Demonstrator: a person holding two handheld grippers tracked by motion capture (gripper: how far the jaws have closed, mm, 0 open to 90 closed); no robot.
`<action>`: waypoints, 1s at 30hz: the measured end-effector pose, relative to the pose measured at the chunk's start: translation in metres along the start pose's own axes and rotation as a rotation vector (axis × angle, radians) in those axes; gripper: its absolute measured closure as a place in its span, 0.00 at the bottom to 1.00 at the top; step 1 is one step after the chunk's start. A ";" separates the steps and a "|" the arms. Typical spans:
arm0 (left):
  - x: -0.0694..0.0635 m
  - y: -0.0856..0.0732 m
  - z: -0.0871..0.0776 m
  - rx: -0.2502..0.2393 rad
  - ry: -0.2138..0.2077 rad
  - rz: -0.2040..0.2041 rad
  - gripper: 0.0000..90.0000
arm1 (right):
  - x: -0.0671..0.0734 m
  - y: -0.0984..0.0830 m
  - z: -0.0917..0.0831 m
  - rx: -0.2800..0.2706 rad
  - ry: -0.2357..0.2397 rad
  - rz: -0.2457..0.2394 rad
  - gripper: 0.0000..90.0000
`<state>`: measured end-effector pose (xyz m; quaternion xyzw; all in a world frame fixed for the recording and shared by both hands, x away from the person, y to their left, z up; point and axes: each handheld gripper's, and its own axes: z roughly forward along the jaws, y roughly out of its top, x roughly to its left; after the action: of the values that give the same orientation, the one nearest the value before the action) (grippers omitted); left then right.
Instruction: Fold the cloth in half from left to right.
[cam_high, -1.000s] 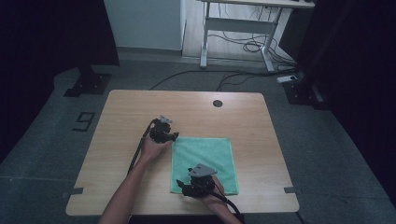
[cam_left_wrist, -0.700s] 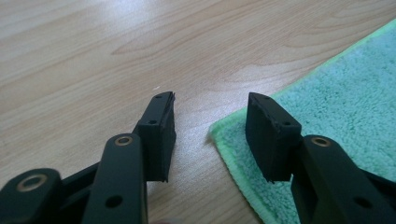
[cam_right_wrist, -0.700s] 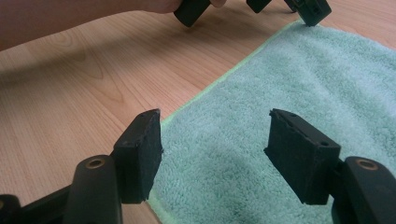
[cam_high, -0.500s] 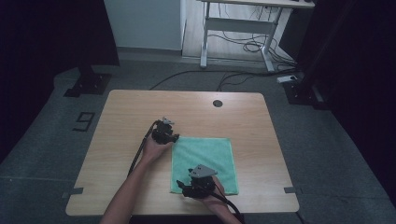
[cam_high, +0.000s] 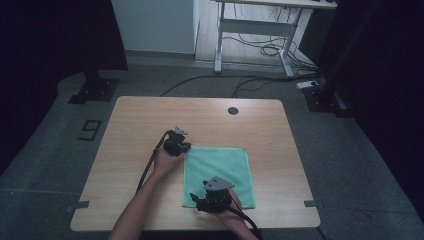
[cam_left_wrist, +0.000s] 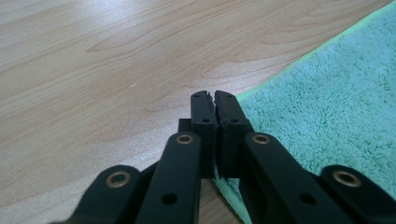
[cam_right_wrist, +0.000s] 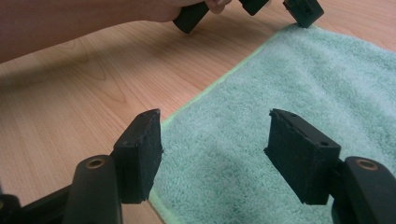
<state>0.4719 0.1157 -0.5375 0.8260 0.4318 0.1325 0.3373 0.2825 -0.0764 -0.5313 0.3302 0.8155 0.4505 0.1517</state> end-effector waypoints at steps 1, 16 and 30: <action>0.000 0.000 -0.001 0.002 0.002 0.003 0.99 | 0.000 0.000 0.000 -0.003 0.004 -0.001 0.39; -0.002 0.006 -0.024 -0.053 -0.018 0.010 0.99 | 0.010 0.001 0.000 -0.016 0.046 -0.014 0.44; -0.004 0.006 -0.022 -0.044 -0.012 0.008 0.99 | 0.028 -0.005 0.013 0.050 0.170 -0.056 0.59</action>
<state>0.4620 0.1196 -0.5175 0.8209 0.4236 0.1384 0.3572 0.2669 -0.0510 -0.5410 0.2714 0.8454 0.4519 0.0864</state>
